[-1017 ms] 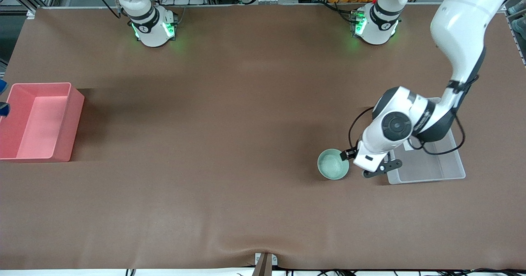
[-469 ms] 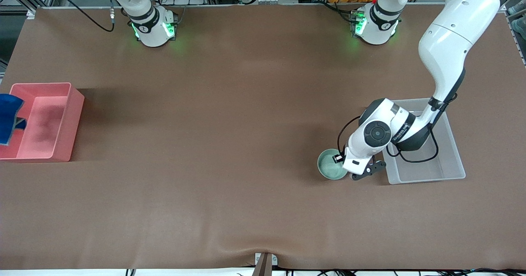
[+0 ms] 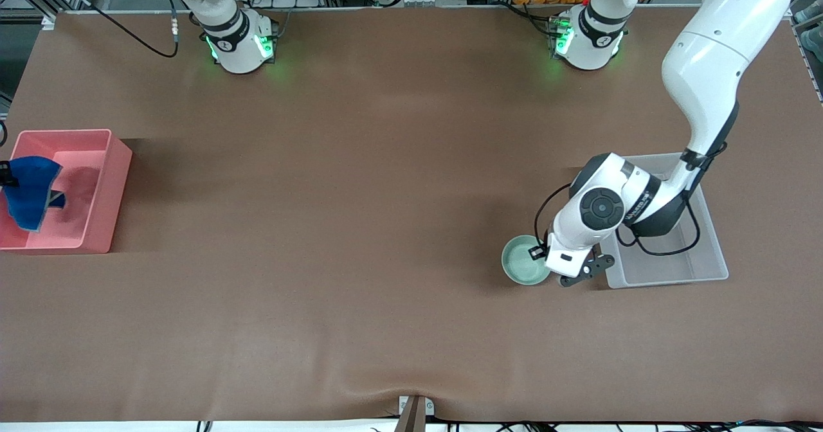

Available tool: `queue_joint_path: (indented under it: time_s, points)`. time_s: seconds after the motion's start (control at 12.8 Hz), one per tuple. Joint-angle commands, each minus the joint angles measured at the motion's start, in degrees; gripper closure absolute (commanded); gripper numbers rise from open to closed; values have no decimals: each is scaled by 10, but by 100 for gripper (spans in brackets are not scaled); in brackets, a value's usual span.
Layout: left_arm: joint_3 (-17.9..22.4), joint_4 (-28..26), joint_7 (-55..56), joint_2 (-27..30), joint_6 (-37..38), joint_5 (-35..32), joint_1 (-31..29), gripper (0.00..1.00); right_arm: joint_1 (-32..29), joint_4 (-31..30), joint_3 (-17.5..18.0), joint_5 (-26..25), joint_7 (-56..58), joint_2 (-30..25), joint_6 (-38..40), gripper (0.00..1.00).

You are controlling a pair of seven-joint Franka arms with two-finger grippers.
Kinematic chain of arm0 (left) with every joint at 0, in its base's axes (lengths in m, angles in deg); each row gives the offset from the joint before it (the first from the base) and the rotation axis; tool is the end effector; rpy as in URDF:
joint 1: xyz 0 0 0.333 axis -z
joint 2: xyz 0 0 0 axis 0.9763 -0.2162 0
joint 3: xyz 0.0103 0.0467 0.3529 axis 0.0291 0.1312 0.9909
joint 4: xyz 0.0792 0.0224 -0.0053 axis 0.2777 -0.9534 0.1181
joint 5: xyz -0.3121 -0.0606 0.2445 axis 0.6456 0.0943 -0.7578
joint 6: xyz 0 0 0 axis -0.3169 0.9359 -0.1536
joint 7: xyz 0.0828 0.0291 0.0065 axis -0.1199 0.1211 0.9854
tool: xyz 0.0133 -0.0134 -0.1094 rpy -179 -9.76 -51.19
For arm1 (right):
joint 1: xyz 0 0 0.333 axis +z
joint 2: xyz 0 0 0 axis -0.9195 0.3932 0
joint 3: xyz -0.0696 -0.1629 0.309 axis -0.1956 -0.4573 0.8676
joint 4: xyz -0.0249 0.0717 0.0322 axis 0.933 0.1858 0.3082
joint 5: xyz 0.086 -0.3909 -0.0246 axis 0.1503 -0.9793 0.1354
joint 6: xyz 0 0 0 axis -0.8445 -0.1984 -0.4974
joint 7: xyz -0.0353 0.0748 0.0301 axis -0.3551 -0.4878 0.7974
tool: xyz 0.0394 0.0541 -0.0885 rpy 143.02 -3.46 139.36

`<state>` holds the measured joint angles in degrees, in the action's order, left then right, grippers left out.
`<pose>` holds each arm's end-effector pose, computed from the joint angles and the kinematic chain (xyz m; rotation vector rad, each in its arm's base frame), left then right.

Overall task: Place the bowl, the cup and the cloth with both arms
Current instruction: 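Reach the left gripper to the green bowl and grasp its rim, then place the green bowl in the clear bin while the right gripper releases the cloth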

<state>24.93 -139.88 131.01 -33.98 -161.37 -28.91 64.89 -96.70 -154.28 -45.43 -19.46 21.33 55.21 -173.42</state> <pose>0.6720 -0.2071 0.2591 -3.0318 -0.6419 -0.0033 0.5431 -0.4070 0.3638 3.0467 0.4603 -0.3029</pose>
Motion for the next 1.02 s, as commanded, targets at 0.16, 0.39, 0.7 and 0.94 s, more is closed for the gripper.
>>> queue_joint_path:
  time_s: [0.16,0.39,0.7,0.94]
  points:
    - [-32,-8,-110,96,65,7,-84,100,-11,11,10,30,12,26,5,100]
    - [-107,-8,-255,117,92,41,-224,100,-12,11,10,32,12,41,1,100]
    - [-131,-41,-365,113,114,42,-323,100,-11,12,10,33,11,55,-9,100]
    - [-129,-71,-371,100,107,41,-348,100,-10,12,10,37,5,71,-15,100]
